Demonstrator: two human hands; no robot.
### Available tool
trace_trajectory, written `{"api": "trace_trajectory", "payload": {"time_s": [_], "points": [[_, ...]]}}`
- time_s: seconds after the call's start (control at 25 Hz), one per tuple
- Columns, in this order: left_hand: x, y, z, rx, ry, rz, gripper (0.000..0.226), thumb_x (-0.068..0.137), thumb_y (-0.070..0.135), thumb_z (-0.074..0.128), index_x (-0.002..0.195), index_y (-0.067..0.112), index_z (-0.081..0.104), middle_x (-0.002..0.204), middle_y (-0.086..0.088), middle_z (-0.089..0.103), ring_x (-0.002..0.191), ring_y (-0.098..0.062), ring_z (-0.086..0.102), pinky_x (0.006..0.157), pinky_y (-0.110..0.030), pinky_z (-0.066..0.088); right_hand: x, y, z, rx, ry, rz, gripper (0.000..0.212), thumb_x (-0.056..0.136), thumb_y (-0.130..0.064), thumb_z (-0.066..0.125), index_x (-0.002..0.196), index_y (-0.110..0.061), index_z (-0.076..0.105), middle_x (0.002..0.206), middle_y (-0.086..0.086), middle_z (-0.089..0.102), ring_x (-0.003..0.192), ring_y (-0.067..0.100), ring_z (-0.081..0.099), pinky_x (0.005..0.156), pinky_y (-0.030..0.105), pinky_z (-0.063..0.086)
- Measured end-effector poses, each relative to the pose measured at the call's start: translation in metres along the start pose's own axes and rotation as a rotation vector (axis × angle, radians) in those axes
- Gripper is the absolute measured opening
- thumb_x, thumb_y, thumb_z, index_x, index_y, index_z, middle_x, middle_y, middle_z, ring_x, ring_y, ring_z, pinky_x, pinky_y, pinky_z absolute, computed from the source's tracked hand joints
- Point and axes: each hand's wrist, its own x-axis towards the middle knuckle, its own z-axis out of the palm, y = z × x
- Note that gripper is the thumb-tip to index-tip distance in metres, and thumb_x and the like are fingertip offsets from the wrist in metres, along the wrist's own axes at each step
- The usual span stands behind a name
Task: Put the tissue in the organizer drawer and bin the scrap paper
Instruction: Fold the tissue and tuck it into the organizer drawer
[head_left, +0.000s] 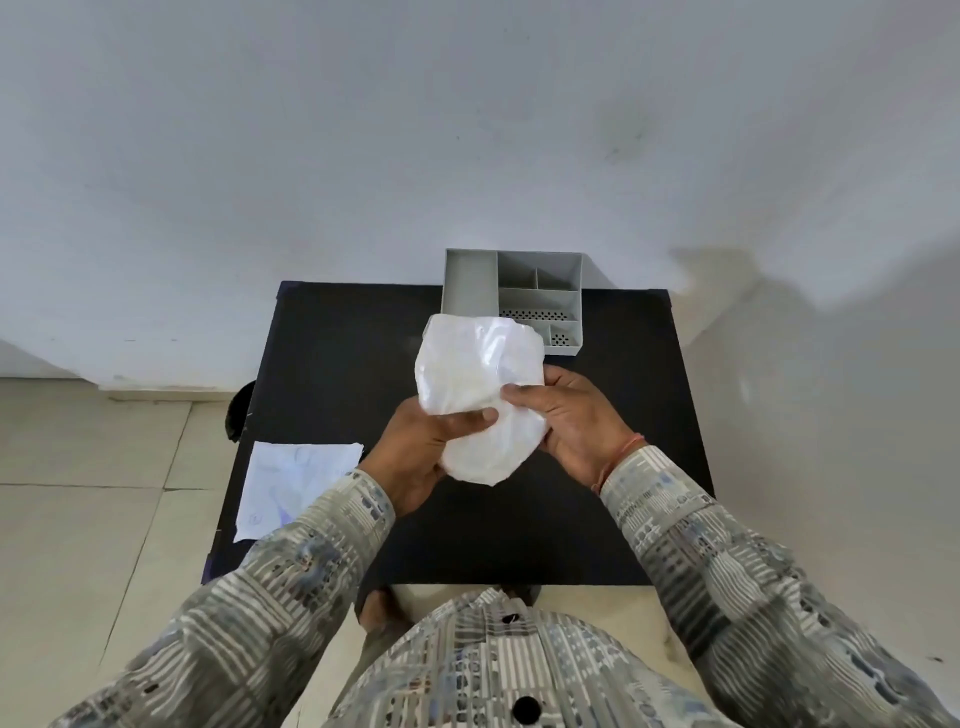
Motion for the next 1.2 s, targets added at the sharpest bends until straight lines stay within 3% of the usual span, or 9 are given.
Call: {"api": "trace_trajectory", "payload": {"time_s": [0.12, 0.28, 0.36, 0.48, 0.56, 0.76, 1.0, 1.12, 1.2], "points": [[-0.001, -0.010, 0.013, -0.006, 0.170, 0.090, 0.050, 0.080, 0.002, 0.087, 0.126, 0.012, 0.071, 0.117, -0.010, 0.081, 0.110, -0.034, 0.078, 0.091, -0.055, 0.063, 0.002, -0.007, -0.009, 0.032, -0.032, -0.003, 0.042, 0.090, -0.016, 0.079, 0.129, -0.005, 0.070, 0.127, 0.018, 0.076, 0.119, 0.042, 0.072, 0.100, 0.063, 0.057], [-0.006, -0.024, 0.031, 0.073, 0.110, 0.007, 0.045, 0.081, 0.001, 0.087, 0.121, 0.015, 0.072, 0.114, -0.008, 0.082, 0.107, -0.029, 0.079, 0.089, -0.050, 0.065, 0.011, -0.026, -0.018, 0.027, 0.142, -0.149, 0.019, 0.094, -0.013, 0.075, 0.112, -0.009, 0.077, 0.111, 0.010, 0.081, 0.112, 0.038, 0.075, 0.085, 0.045, 0.064], [-0.005, -0.028, 0.038, -0.011, 0.111, -0.025, 0.054, 0.080, 0.003, 0.087, 0.129, 0.016, 0.069, 0.121, -0.009, 0.080, 0.112, -0.032, 0.077, 0.093, -0.056, 0.063, 0.014, -0.032, -0.028, 0.237, 0.176, -0.160, 0.029, 0.100, -0.028, 0.068, 0.122, -0.009, 0.071, 0.117, 0.011, 0.080, 0.106, 0.030, 0.077, 0.081, 0.041, 0.064], [0.006, -0.030, 0.042, -0.309, 0.172, -0.037, 0.064, 0.076, 0.007, 0.087, 0.135, 0.017, 0.066, 0.128, -0.011, 0.078, 0.117, -0.037, 0.074, 0.089, -0.057, 0.063, 0.002, -0.026, -0.045, 0.274, 0.056, -0.007, 0.056, 0.094, -0.046, 0.071, 0.137, -0.011, 0.062, 0.117, 0.010, 0.077, 0.104, 0.028, 0.076, 0.082, 0.047, 0.064], [0.011, -0.030, 0.048, -0.411, 0.228, -0.026, 0.061, 0.076, 0.009, 0.086, 0.134, 0.015, 0.066, 0.126, -0.012, 0.078, 0.114, -0.037, 0.075, 0.081, -0.051, 0.065, -0.012, -0.007, -0.041, 0.167, -0.107, 0.111, 0.054, 0.096, -0.037, 0.070, 0.140, -0.009, 0.062, 0.125, 0.014, 0.075, 0.114, 0.035, 0.073, 0.094, 0.061, 0.059], [0.015, -0.031, 0.060, -0.045, 0.400, 0.066, 0.028, 0.094, 0.016, 0.078, 0.122, 0.015, 0.073, 0.110, -0.009, 0.083, 0.096, -0.024, 0.082, 0.076, -0.040, 0.067, -0.013, 0.021, -0.016, 0.114, -0.026, 0.079, 0.035, 0.099, -0.010, 0.067, 0.135, -0.010, 0.066, 0.123, 0.016, 0.078, 0.112, 0.037, 0.076, 0.093, 0.061, 0.060], [0.051, 0.042, 0.017, 0.133, 0.540, 0.238, 0.021, 0.088, 0.010, 0.082, 0.108, 0.007, 0.078, 0.096, -0.008, 0.081, 0.087, -0.023, 0.076, 0.061, -0.025, 0.059, -0.009, 0.016, -0.030, -0.101, -0.008, 0.064, 0.028, 0.103, -0.017, 0.064, 0.130, -0.020, 0.067, 0.126, 0.004, 0.077, 0.117, 0.029, 0.073, 0.095, 0.057, 0.061], [0.074, 0.076, 0.005, 0.497, 0.339, 0.198, 0.075, 0.069, 0.039, 0.097, 0.134, 0.016, 0.067, 0.114, -0.003, 0.079, 0.100, -0.018, 0.077, 0.083, -0.034, 0.063, -0.008, 0.008, -0.032, -0.266, -0.025, 0.017, 0.026, 0.103, -0.019, 0.064, 0.128, -0.021, 0.068, 0.124, 0.003, 0.077, 0.118, 0.029, 0.072, 0.098, 0.056, 0.060], [0.082, 0.092, 0.004, 0.963, 0.036, 0.015, 0.073, 0.066, 0.038, 0.100, 0.130, 0.019, 0.072, 0.115, -0.003, 0.080, 0.105, -0.021, 0.078, 0.096, -0.043, 0.062, -0.010, 0.004, -0.034, -0.381, -0.086, 0.003, 0.023, 0.102, -0.018, 0.064, 0.124, -0.021, 0.070, 0.121, 0.004, 0.079, 0.114, 0.028, 0.073, 0.099, 0.051, 0.059]]}}
